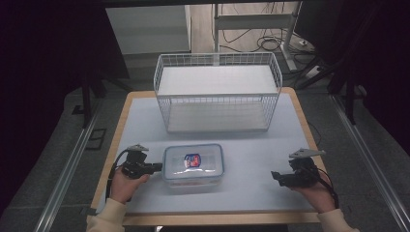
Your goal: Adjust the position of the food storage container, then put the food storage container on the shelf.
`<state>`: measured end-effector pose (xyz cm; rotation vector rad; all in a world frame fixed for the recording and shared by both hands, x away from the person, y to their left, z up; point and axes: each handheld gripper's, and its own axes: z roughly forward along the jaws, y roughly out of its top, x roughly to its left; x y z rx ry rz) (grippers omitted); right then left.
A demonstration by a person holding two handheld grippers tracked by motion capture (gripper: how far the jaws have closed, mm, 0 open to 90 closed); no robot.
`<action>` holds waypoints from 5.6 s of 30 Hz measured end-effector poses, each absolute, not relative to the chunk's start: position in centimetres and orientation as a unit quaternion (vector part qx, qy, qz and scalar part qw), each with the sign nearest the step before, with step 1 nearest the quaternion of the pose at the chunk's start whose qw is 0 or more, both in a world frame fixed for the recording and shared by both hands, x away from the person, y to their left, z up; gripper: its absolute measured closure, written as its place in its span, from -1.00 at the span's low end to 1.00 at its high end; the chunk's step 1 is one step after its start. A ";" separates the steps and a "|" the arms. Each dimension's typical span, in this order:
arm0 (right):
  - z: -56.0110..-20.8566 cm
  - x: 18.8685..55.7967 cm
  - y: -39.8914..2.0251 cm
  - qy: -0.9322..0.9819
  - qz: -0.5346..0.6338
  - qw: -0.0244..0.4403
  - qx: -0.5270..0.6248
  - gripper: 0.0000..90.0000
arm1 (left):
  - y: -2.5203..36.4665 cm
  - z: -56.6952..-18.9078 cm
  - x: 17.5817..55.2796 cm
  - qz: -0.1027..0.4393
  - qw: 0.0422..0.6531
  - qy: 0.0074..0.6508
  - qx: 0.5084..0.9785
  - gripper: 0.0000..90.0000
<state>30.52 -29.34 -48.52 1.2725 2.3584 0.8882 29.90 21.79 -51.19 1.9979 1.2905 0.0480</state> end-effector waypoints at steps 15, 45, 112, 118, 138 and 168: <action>-48.5 30.6 -29.4 0.825 0.313 0.162 0.442 -0.62 | 18.1 -51.1 30.8 0.019 0.380 0.492 0.783 1.00; -48.4 30.4 -29.2 0.817 0.345 0.162 0.433 -0.60 | 19.0 -49.6 30.0 0.032 0.413 0.485 0.770 1.00; -47.2 32.7 -21.7 0.824 0.399 0.043 0.400 -0.70 | 15.2 -51.6 33.3 -0.144 0.448 0.497 0.729 -0.55; -47.3 33.0 -21.4 0.827 0.395 0.042 0.398 -0.70 | 15.4 -51.7 33.4 -0.151 0.449 0.500 0.725 -0.50; -48.4 34.4 -21.2 0.814 0.391 -0.003 0.430 -0.70 | 15.9 -51.6 33.4 -0.152 0.458 0.501 0.718 -0.31; -49.8 36.3 -20.4 0.774 0.411 -0.137 0.461 -0.44 | 15.9 -51.4 33.0 -0.139 0.459 0.496 0.724 -0.31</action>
